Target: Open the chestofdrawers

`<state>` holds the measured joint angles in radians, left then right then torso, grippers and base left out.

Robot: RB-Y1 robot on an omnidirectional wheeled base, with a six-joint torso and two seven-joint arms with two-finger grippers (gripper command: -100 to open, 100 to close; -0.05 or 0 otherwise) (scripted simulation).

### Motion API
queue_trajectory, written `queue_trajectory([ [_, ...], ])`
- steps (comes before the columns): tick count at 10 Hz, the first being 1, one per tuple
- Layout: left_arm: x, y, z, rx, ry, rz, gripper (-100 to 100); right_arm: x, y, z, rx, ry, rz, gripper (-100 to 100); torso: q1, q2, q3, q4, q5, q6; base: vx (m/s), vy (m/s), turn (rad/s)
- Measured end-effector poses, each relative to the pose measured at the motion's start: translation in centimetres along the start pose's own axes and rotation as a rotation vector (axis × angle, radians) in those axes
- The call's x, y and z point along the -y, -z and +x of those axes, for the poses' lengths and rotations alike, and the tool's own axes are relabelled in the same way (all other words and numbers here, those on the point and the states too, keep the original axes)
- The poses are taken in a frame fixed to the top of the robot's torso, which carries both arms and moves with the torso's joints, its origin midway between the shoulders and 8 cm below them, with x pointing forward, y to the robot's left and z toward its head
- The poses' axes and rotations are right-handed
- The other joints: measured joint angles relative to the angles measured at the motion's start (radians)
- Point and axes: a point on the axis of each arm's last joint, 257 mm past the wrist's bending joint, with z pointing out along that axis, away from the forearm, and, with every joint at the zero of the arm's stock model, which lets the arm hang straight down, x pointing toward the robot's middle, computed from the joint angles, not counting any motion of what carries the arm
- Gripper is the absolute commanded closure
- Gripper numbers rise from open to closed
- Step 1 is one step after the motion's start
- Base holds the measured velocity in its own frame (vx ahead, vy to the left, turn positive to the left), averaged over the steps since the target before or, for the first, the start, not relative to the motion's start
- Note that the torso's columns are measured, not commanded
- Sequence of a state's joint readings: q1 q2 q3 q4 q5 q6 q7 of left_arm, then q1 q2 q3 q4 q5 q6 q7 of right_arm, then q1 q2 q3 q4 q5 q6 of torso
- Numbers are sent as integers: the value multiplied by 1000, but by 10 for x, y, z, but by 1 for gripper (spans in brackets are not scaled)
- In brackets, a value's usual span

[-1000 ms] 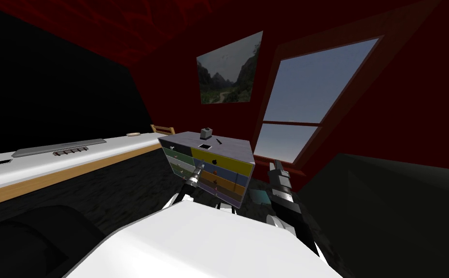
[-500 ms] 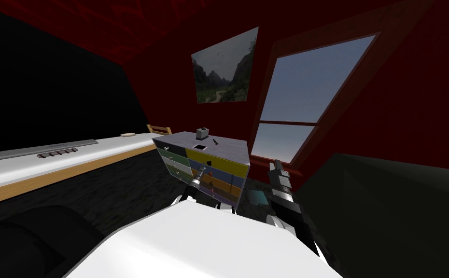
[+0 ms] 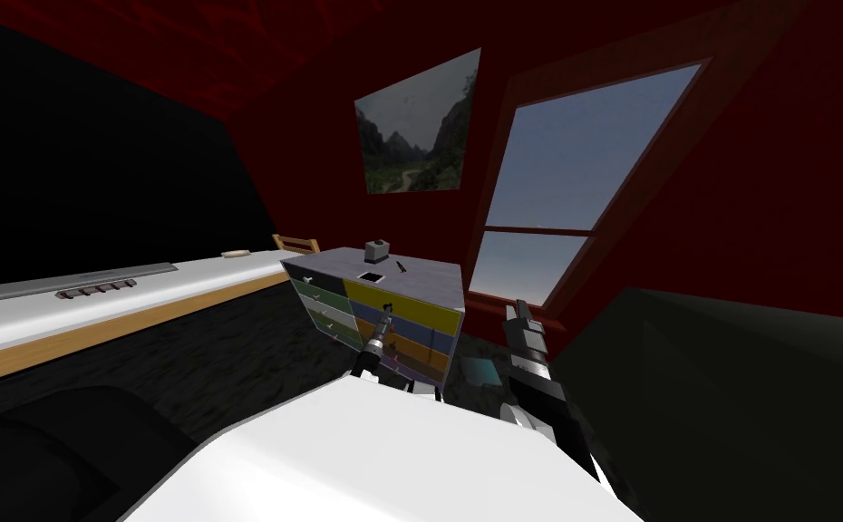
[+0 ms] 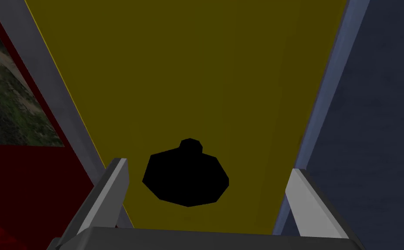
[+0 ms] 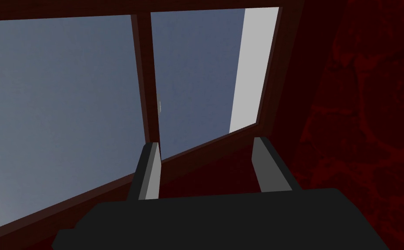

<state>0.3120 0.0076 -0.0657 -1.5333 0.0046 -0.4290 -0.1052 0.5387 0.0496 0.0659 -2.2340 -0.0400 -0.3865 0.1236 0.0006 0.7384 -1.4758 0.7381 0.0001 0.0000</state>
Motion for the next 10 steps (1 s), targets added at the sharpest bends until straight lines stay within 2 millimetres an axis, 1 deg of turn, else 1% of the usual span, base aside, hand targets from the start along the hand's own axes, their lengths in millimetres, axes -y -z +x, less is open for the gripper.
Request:
queue_trajectory([
  [1,0,0,1,1,2,0,-100,0,0,0,0,0,0,0,1,0,0,0,0,0,61,-6,-13],
  [2,4,-3,-1,2,1,3,-100,0,0,0,0,0,0,0,0,-3,-1,0,0,0,39,-2,-3],
  [3,4,-3,-1,2,1,1,100,0,0,0,0,0,0,0,0,-1,-1,-1,0,0,6,0,4],
  [4,8,-4,0,1,1,9,100,0,0,0,0,0,0,0,1,-1,0,-2,1,0,-98,17,11],
  [6,15,-4,0,-1,1,22,100,0,0,0,0,0,0,0,4,4,3,-2,3,-1,-188,29,13],
  [7,14,-2,0,-4,1,19,100,0,0,0,0,0,0,0,3,2,2,-3,3,-1,-208,16,16],
  [9,11,1,0,-4,-1,9,100,0,0,0,0,0,0,0,-1,-7,-3,-1,0,0,-119,7,14],
  [10,12,1,0,-5,-1,11,100,0,0,0,0,0,0,0,-1,-4,-3,-2,1,0,-201,22,22],
])
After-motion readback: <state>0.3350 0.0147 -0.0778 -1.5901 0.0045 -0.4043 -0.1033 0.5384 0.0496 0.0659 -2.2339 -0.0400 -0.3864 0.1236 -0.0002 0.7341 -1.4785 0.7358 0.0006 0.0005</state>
